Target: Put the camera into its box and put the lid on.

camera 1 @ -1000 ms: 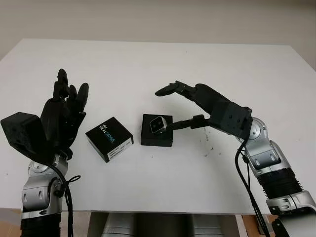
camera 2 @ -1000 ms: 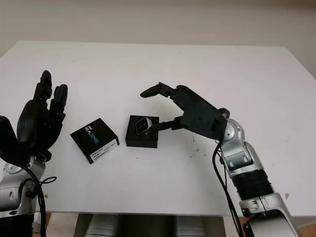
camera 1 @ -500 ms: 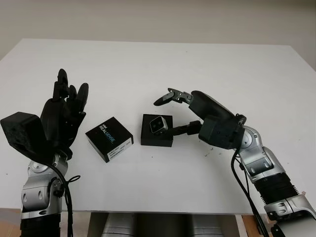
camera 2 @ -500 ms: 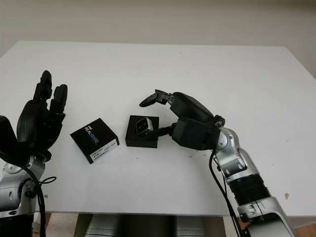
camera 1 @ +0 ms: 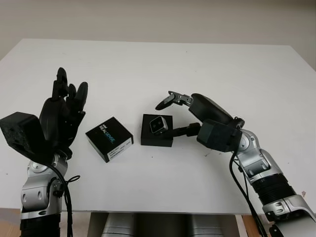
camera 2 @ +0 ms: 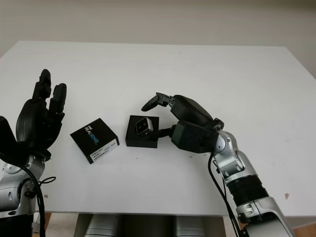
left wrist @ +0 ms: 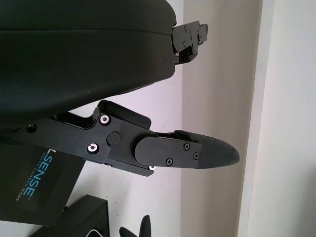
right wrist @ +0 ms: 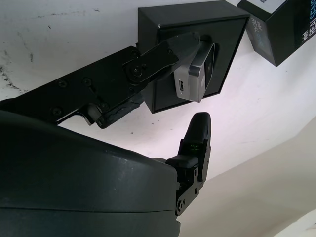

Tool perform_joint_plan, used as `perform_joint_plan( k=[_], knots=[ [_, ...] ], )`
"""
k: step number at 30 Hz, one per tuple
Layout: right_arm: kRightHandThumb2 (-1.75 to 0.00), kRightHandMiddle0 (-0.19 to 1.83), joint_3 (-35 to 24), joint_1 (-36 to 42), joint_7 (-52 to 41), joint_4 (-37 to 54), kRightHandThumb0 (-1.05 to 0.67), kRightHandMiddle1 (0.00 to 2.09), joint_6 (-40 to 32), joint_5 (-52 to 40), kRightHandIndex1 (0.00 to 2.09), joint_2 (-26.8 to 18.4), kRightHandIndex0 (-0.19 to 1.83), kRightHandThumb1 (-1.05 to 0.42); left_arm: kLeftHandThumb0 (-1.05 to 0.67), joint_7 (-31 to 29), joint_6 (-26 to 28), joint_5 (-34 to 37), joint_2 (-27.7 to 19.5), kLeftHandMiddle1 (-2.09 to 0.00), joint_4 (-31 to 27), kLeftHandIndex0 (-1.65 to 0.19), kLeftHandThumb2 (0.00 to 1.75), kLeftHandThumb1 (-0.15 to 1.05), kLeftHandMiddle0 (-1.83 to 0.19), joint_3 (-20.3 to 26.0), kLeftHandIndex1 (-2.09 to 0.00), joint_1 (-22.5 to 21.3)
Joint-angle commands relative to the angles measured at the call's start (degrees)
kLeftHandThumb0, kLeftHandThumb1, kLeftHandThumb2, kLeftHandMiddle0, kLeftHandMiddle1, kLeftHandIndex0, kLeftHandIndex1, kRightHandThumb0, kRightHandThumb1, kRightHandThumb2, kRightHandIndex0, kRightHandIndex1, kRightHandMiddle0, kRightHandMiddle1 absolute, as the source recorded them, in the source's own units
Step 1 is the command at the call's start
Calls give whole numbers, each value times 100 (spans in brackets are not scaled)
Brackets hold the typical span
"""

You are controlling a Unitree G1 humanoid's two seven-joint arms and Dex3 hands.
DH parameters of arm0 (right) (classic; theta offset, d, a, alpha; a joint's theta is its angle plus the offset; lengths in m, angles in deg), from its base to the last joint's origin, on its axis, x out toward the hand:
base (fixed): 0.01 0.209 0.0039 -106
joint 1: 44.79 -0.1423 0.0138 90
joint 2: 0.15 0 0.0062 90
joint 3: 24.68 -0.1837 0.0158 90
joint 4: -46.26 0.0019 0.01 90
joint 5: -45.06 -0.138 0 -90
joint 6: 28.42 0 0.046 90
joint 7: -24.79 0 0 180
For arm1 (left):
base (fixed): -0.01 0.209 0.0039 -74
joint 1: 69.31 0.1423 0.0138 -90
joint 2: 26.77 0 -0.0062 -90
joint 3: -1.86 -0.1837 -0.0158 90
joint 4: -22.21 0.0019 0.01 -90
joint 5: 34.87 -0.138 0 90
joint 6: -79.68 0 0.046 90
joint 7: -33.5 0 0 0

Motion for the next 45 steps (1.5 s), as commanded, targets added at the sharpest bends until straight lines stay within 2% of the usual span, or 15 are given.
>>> perform_joint_plan(
  k=[1,31,41,45],
  knots=[
    [-6,38,25,-54,58,-52,-57,98,112,14,8,31,26,-84,-69,23,4,6,-12,-2,-111,18,28,105,19,34,-4,67],
    [-6,42,147,-80,-5,-158,-50,101,169,152,7,-14,30,-86,-70,-8,-41,-30,-27,0,-126,19,31,105,19,-19,-2,114],
    [-7,46,159,-31,18,-57,-44,108,72,298,7,-23,33,-90,-70,-52,-119,-42,-27,0,-126,19,33,105,19,-37,0,177],
    [-6,47,179,8,197,-43,-42,126,167,386,9,-3,38,-94,-71,-61,-112,-54,-52,0,-144,19,33,105,19,-40,0,197]
  ],
)
